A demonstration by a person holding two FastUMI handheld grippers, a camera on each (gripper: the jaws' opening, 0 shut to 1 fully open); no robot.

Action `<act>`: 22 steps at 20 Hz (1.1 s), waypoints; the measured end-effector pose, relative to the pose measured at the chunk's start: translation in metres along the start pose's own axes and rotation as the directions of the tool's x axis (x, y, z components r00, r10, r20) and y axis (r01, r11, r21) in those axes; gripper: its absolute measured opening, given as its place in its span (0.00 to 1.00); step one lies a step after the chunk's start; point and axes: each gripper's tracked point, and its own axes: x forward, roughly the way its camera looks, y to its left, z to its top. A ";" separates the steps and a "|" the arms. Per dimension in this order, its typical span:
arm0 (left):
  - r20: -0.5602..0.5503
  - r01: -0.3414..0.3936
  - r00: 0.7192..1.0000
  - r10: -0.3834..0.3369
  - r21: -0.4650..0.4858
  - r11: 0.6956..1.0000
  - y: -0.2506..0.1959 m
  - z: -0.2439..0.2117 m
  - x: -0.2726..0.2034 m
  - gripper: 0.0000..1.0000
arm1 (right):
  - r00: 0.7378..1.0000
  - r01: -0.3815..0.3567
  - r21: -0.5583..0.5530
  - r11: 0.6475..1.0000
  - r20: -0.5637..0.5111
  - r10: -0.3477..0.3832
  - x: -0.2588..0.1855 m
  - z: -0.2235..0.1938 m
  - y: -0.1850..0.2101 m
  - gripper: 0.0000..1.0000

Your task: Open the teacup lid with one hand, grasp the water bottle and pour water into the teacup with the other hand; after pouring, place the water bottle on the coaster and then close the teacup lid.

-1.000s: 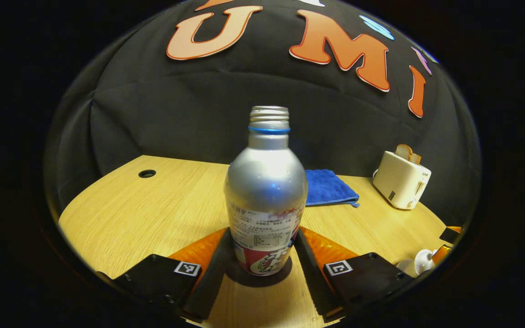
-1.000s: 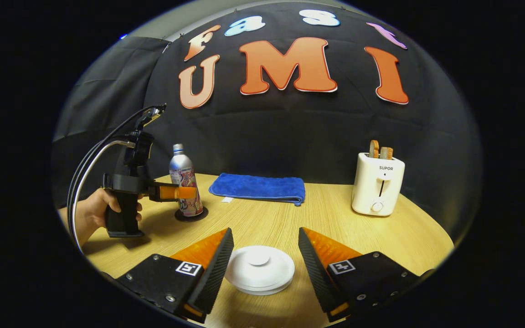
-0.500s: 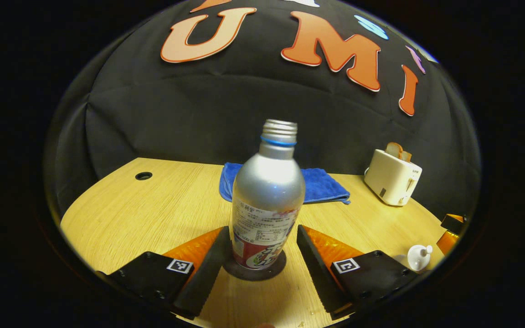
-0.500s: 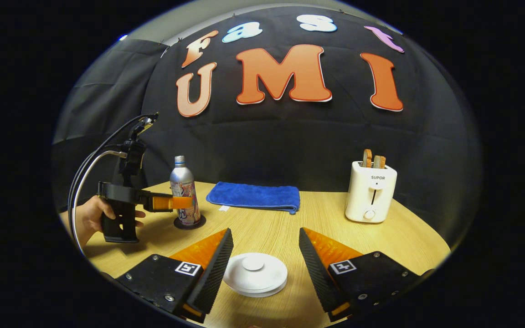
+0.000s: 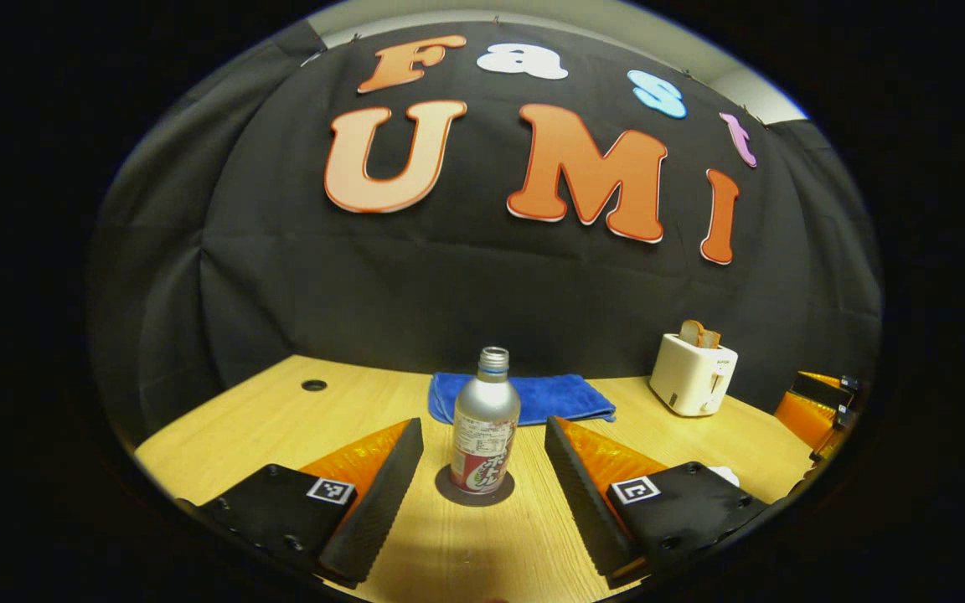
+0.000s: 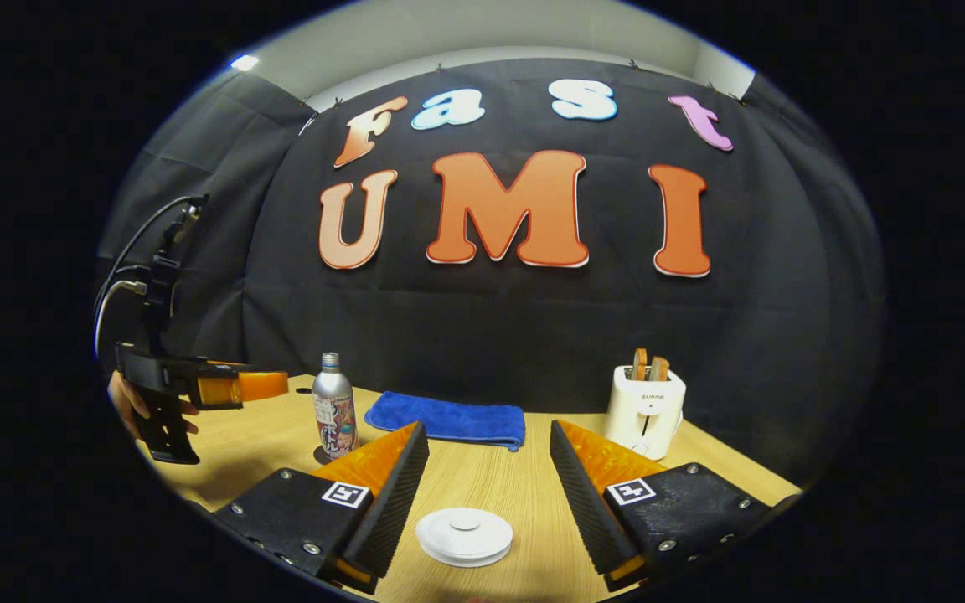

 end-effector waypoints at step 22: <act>0.174 -0.099 0.980 0.098 -0.003 0.995 0.016 0.053 -0.108 0.95 | 0.995 0.056 -0.063 0.996 0.089 -0.050 -0.035 0.039 0.012 0.89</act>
